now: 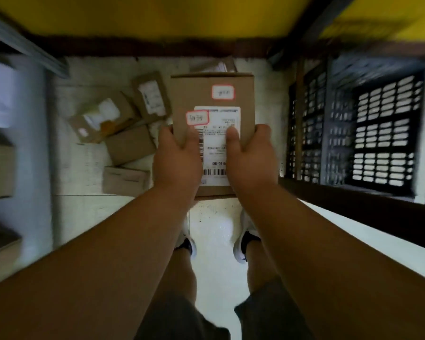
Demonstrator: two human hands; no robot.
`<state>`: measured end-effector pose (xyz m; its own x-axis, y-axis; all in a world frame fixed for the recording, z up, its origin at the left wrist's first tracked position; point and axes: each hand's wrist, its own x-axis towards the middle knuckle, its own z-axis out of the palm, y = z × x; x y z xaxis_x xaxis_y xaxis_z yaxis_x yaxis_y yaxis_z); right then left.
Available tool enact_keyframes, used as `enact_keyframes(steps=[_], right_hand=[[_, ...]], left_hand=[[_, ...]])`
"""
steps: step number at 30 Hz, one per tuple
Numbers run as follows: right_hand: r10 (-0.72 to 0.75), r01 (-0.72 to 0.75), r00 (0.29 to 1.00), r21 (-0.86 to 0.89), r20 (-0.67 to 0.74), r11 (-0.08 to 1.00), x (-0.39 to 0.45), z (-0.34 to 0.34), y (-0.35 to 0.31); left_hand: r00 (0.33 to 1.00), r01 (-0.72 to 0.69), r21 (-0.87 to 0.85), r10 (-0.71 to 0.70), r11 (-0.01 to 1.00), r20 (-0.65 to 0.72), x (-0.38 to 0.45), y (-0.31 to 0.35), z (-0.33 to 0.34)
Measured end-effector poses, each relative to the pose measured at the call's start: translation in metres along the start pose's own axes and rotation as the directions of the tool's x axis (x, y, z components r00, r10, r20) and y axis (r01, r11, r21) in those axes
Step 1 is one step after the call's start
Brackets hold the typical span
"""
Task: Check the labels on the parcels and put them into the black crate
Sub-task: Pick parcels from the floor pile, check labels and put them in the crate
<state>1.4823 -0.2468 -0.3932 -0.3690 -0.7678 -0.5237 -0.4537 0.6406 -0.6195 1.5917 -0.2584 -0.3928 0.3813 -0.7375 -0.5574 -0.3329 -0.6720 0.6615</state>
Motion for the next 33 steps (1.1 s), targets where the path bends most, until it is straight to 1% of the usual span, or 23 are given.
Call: enact_keyframes(steps=[2, 4, 6, 8, 10, 12, 15, 18, 21, 23, 26, 28, 31, 33], right_hand=[[-0.089, 0.090, 0.996, 0.042, -0.021, 0.995, -0.037, -0.030, -0.057], [-0.192, 0.195, 0.981, 0.091, -0.041, 0.977, -0.071, -0.059, -0.109], [-0.306, 0.312, 0.949, 0.099, -0.074, 0.945, -0.103, -0.085, -0.152], [-0.388, 0.398, 0.916, 0.112, -0.100, 0.910, -0.136, -0.109, -0.186], [-0.453, 0.460, 0.888, 0.178, -0.081, 0.870, -0.165, -0.129, -0.210], [-0.513, 0.505, 0.857, 0.253, -0.038, 0.825, -0.190, -0.141, -0.228], [-0.612, 0.571, 0.791, 0.323, 0.030, 0.755, -0.220, -0.157, -0.244], [-0.702, 0.625, 0.697, 0.356, 0.145, 0.694, -0.243, -0.165, -0.242], [-0.767, 0.686, 0.591, 0.343, 0.251, 0.641, -0.271, -0.173, -0.224], [-0.782, 0.714, 0.523, 0.328, 0.339, 0.619, -0.293, -0.174, -0.206], [-0.785, 0.754, 0.417, 0.309, 0.458, 0.580, -0.342, -0.173, -0.180], [-0.806, 0.785, 0.323, 0.335, 0.496, 0.521, -0.379, -0.171, -0.165], [-0.821, 0.816, 0.169, 0.390, 0.545, 0.427, -0.440, -0.172, -0.141], [-0.817, 0.821, 0.072, 0.431, 0.572, 0.374, -0.477, -0.172, -0.123]], left_hand=[[0.996, -0.062, -0.078, 0.057, 0.995, -0.063, -0.033, 0.048, -0.050], [0.985, -0.138, -0.113, 0.124, 0.984, -0.122, -0.066, 0.091, -0.095], [0.966, -0.203, -0.124, 0.177, 0.971, -0.189, -0.098, 0.123, -0.134], [0.942, -0.257, -0.140, 0.215, 0.956, -0.259, -0.127, 0.147, -0.165], [0.904, -0.325, -0.153, 0.259, 0.933, -0.340, -0.155, 0.165, -0.193], [0.845, -0.398, -0.150, 0.299, 0.905, -0.443, -0.179, 0.175, -0.216], [0.762, -0.451, -0.133, 0.303, 0.883, -0.572, -0.215, 0.179, -0.239], [0.706, -0.438, -0.152, 0.234, 0.886, -0.668, -0.257, 0.167, -0.248], [0.640, -0.362, -0.198, 0.088, 0.911, -0.763, -0.307, 0.139, -0.243], [0.606, -0.299, -0.242, -0.012, 0.923, -0.795, -0.344, 0.118, -0.237], [0.526, -0.251, -0.314, -0.143, 0.916, -0.838, -0.399, 0.085, -0.238], [0.454, -0.243, -0.371, -0.233, 0.896, -0.860, -0.438, 0.061, -0.243], [0.306, -0.287, -0.385, -0.297, 0.877, -0.904, -0.498, 0.025, -0.250], [0.247, -0.307, -0.403, -0.337, 0.862, -0.909, -0.537, 0.002, -0.253]])
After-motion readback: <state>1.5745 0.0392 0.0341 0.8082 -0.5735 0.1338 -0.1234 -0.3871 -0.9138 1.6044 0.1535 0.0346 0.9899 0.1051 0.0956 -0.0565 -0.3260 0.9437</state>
